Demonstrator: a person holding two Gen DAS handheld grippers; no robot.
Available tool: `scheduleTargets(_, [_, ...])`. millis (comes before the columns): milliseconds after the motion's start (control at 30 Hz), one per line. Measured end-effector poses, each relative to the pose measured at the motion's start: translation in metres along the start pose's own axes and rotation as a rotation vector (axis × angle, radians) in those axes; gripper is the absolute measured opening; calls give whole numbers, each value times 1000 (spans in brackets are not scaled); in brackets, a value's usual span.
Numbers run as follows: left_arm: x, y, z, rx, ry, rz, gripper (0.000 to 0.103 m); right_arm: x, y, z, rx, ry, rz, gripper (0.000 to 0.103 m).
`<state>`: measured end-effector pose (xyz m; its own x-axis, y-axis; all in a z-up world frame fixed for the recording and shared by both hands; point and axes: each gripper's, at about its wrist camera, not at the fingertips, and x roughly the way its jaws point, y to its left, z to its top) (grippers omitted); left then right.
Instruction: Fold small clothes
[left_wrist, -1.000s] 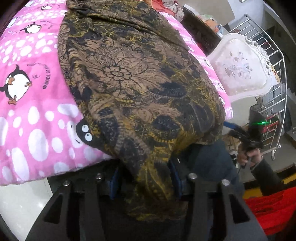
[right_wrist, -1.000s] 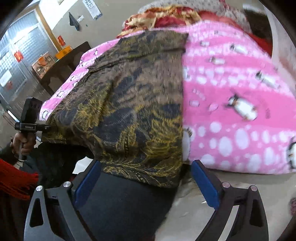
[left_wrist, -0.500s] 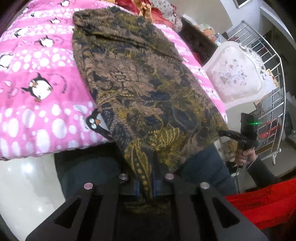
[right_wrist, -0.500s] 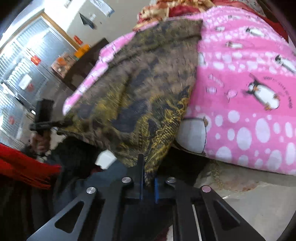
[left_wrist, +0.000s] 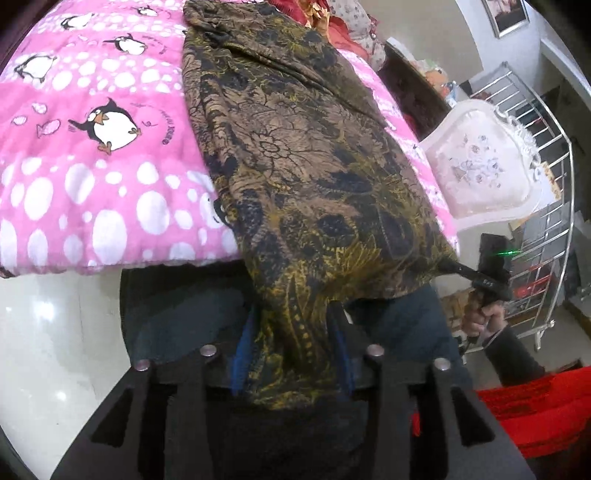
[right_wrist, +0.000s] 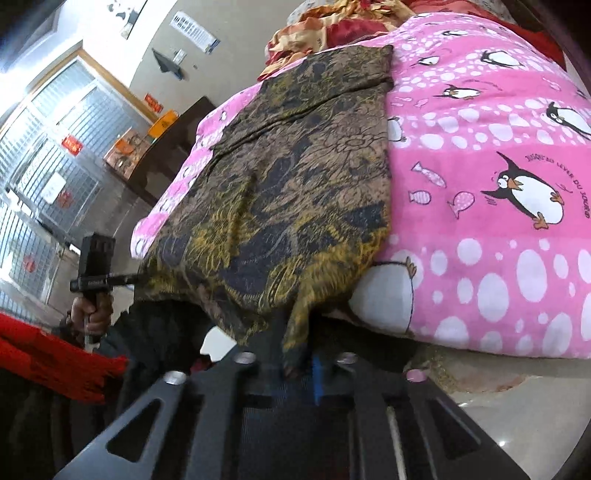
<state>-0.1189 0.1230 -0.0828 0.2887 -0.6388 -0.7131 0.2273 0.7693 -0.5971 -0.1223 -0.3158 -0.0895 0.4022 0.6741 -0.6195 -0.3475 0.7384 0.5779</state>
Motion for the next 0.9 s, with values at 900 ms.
scheduleTargets(900, [-175,-78,-5,294,-269,-158,7,-179,151,34,-359,-384,63,5])
